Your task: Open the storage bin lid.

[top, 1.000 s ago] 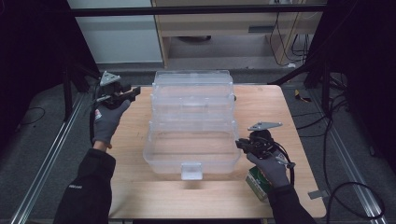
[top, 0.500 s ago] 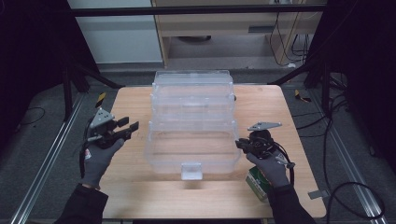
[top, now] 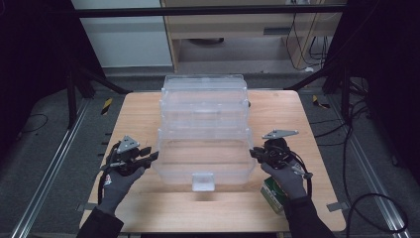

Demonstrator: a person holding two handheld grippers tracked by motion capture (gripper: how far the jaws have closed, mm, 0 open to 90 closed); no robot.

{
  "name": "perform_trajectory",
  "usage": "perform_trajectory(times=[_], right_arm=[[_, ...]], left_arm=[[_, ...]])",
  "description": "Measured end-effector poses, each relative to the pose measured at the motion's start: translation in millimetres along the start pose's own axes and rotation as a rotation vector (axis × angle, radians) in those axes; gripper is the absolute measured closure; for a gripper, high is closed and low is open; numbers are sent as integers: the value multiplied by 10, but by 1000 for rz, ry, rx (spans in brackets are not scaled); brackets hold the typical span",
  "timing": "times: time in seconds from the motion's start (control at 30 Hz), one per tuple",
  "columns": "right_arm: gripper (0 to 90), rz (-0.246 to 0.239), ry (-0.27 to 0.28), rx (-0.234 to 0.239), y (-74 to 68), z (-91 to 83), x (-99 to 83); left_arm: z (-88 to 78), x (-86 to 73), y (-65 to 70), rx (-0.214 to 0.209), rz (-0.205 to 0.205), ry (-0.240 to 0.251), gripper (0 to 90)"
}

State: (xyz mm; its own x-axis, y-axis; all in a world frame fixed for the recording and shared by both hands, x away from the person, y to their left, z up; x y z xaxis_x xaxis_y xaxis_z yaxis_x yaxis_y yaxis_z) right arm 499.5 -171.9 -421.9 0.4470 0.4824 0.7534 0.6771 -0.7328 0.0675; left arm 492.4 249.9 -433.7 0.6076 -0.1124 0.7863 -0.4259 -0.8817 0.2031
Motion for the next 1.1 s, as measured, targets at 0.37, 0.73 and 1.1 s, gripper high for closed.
perform_trajectory(times=[0.37, 0.73, 1.1], right_arm=[[778, -6, -15, -9, -43, 3, 23], [684, -13, -12, -27, -34, -57, 42], [451, -4, 34, -61, 42, -392, 86]], left_arm=[[37, 2, -2, -2, 1, -5, 660], [-160, 76, -55, 1, 11, 96, 535], [-280, 3, -380, 75, -64, 147, 428]])
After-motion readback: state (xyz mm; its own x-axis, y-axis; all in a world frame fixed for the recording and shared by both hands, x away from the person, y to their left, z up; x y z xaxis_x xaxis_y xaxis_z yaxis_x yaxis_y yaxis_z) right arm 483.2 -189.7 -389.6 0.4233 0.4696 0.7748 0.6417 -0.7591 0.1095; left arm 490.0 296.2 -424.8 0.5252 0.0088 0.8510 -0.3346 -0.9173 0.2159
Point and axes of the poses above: each handheld gripper's, and its own axes: z roughly forward along the jaws, x roughly out of its top, y roughly to its right, the point moved 2 cm from there along z, roughly forward along the jaws, and after that the axes turned 13 degrees about -z, right-handed, at the moved point
